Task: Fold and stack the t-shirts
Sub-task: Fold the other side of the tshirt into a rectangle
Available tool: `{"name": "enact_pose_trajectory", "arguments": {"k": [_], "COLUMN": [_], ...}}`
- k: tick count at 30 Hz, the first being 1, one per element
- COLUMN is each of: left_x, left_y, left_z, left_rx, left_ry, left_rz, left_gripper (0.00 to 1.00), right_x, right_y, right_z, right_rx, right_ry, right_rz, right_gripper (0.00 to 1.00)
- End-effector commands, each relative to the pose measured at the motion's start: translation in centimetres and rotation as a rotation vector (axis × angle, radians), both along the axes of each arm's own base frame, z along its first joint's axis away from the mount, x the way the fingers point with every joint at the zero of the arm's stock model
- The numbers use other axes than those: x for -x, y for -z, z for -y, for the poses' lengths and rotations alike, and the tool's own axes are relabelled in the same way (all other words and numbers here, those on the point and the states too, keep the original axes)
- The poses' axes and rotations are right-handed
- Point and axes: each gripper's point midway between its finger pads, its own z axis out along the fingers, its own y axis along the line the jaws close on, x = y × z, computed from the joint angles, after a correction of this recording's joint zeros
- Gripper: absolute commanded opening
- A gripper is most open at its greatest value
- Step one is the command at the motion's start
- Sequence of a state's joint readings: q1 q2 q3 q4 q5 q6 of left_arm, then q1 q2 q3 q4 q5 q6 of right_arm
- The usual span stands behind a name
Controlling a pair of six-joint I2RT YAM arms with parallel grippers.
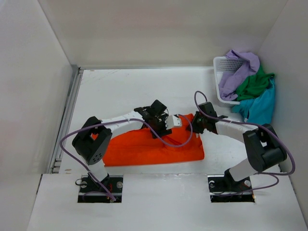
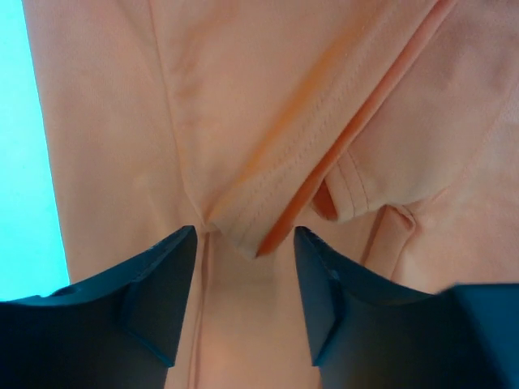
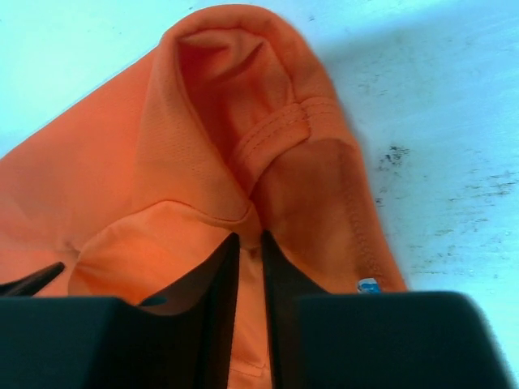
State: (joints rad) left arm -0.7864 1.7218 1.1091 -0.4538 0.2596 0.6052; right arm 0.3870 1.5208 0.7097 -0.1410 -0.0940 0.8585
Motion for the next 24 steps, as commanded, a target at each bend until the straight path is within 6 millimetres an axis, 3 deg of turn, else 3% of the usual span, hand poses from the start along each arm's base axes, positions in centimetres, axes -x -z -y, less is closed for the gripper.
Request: {"name": "enact_pose_trajectory", "arguments": {"k": [1,4,8,12,15,24], "left_x": [-1.0,-1.0,-1.5,-2.4,-2.0,1.7], "left_y": [-1.5,-1.4,-1.9,-3.5,-4.4,-1.2], "left_z": [2.2,2.1,1.6,1.8,1.6,-0.8], "left_rx": [0.070,0.067,0.065,0.086,0.084,-0.034], "left_ry": [0.015,0.012,0.000,-0.017,-0.006,0.107], "left_rz": [0.036,0.032,0.048,0.062,0.042,-0.011], "left_gripper": [0.43,0.17,0.04,0.02,0.02,0.05], "right_x": [-1.6,-0.9,0.3,1.0,1.7,3.8], "right_y": [-2.1,-2.8,-3.6,-4.3,-4.1,-1.9], "right_z": [-1.2,-0.9,-0.7,-0.8,-0.7,-0.7], "right_rx": [-0.037,-0.047,-0.058,-0.069,-0.066,-0.052], "right_ry": [-0.017,-0.010,0.000,-0.007,-0.017,-0.034], "right_rz": [0.077,0.087,0.090,0.088,0.068,-0.003], "right_gripper": [0.17,0.11,0.06,0.06,0.06,0.06]}}
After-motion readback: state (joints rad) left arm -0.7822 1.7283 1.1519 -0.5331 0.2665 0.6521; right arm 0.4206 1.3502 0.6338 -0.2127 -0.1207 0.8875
